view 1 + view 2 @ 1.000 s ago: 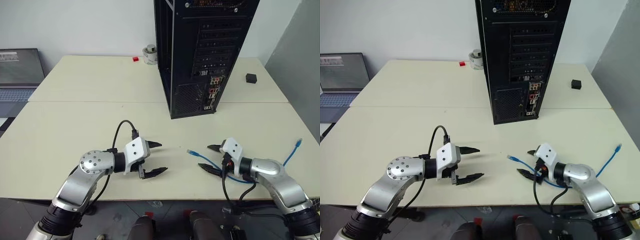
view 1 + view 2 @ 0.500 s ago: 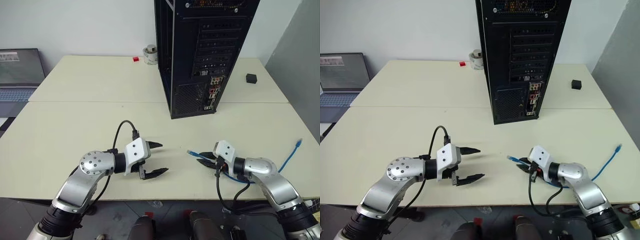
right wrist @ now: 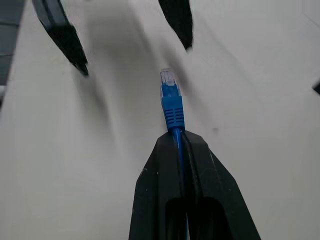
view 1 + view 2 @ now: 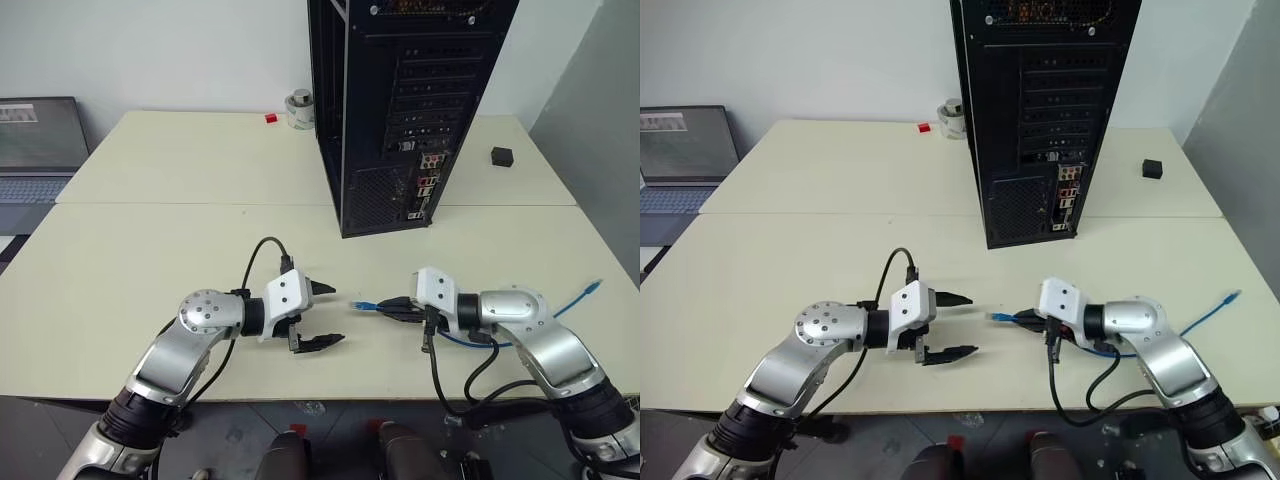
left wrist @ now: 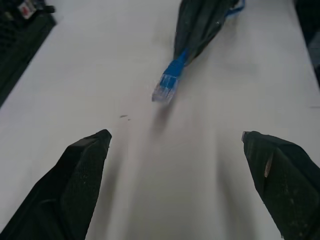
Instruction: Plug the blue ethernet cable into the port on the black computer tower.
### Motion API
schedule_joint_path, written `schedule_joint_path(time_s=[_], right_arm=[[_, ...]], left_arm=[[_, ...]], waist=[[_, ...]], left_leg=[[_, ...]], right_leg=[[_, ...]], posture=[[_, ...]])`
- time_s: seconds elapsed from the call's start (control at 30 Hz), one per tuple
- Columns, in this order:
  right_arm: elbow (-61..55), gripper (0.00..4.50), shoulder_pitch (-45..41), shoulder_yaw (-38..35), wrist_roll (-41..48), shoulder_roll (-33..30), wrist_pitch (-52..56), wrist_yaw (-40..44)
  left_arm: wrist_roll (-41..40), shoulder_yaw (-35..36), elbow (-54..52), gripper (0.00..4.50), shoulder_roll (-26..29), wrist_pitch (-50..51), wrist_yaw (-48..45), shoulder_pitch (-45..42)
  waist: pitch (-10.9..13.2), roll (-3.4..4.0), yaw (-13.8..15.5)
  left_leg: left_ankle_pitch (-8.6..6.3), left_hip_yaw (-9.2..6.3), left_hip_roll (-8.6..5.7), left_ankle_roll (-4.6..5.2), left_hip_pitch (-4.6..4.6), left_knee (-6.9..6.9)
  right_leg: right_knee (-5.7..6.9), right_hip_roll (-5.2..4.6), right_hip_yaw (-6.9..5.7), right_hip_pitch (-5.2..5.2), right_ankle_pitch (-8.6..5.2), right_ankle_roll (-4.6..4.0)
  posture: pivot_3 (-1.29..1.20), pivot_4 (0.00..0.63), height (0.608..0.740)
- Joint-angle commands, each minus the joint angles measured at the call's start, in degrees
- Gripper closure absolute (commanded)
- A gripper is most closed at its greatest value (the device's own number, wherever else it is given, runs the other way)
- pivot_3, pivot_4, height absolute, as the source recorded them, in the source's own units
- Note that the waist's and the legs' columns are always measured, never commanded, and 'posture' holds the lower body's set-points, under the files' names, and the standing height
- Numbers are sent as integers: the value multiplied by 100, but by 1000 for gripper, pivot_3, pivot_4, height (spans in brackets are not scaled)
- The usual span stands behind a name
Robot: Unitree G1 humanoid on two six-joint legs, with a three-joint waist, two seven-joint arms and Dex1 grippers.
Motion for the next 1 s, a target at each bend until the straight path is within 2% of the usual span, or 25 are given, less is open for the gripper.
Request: schedule_joint_path(time_s=[0.03,0.2,0.43,0.8,0.87,1.0], right_arm=[[-173,4472,-181,73,180,49,257,184],[-180,4472,-270,191,125,57,321,315],[-149,4500,-342,329,15,60,247,381],[-235,4500,-369,441,-18,119,287,396],[-245,4500,-371,453,-18,129,287,394],[-248,4500,-391,487,-15,140,266,425]], left_arm=[[26,-38,123,0,-75,-170,-87,-166],[-95,-47,180,0,-56,-130,-326,-213],[-87,-37,249,1350,-67,-209,-530,-251],[48,-115,330,3829,-144,-371,-507,-234],[52,-120,318,4171,-140,-379,-501,-215],[74,-119,320,4179,-132,-415,-487,-172]], waist=[[0,0,1],[0,0,1],[0,0,-1],[0,0,-1],[0,0,-2],[0,0,-2]], left_leg=[[0,-1,0,0,-2,1],[0,-2,0,0,-3,2],[0,-3,0,0,-3,2],[0,-4,0,0,-3,2],[0,-4,0,0,-3,2],[0,-4,0,0,-3,2]], right_leg=[[0,-1,-1,0,0,0],[0,-2,-2,-1,0,-1],[1,-2,-3,-1,0,0],[1,-2,-3,-1,0,0],[1,-2,-4,-1,0,-1],[1,-2,-4,-1,0,0]], posture=[[0,150,740],[0,150,740],[0,150,740],[0,150,740],[0,150,740],[0,150,740]])
